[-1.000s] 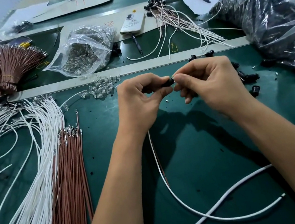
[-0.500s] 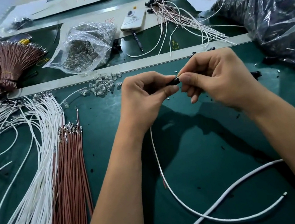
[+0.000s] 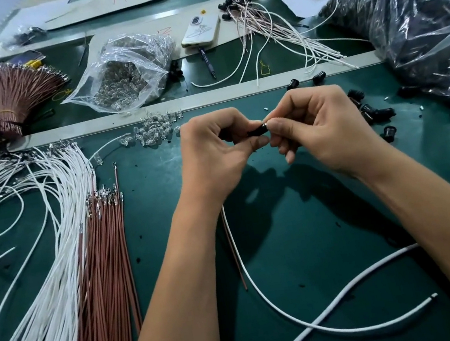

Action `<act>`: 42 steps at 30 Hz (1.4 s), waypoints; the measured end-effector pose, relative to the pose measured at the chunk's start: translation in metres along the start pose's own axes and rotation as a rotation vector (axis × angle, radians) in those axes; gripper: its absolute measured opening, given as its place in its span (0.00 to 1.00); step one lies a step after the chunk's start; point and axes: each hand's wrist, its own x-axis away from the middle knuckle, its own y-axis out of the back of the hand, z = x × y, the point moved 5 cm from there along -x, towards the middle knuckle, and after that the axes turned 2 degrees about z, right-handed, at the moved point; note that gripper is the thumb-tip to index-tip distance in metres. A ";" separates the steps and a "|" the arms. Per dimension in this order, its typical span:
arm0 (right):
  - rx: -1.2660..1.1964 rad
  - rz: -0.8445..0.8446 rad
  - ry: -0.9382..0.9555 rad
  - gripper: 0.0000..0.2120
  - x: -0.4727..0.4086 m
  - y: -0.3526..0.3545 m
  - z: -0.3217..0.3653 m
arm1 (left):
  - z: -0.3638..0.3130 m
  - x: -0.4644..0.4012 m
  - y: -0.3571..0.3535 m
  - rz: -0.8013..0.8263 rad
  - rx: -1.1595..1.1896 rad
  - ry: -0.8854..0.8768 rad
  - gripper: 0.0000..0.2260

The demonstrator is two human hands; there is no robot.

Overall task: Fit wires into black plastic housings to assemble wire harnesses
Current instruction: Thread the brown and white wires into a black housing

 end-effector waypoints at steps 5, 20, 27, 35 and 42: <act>0.125 0.048 0.027 0.05 -0.001 0.000 0.000 | 0.004 0.000 -0.001 0.055 -0.005 0.048 0.08; -0.056 -0.095 0.062 0.03 -0.001 0.008 0.006 | 0.012 -0.001 -0.008 -0.057 0.381 0.203 0.08; -0.047 -0.053 0.069 0.03 -0.001 0.007 0.006 | 0.007 0.000 -0.007 -0.042 0.385 0.145 0.09; -0.019 0.015 0.067 0.03 -0.001 0.006 0.005 | 0.007 0.000 -0.007 0.000 0.384 0.134 0.09; 0.098 -0.202 0.243 0.05 0.002 -0.004 0.008 | 0.005 0.001 -0.012 -0.135 0.536 0.158 0.07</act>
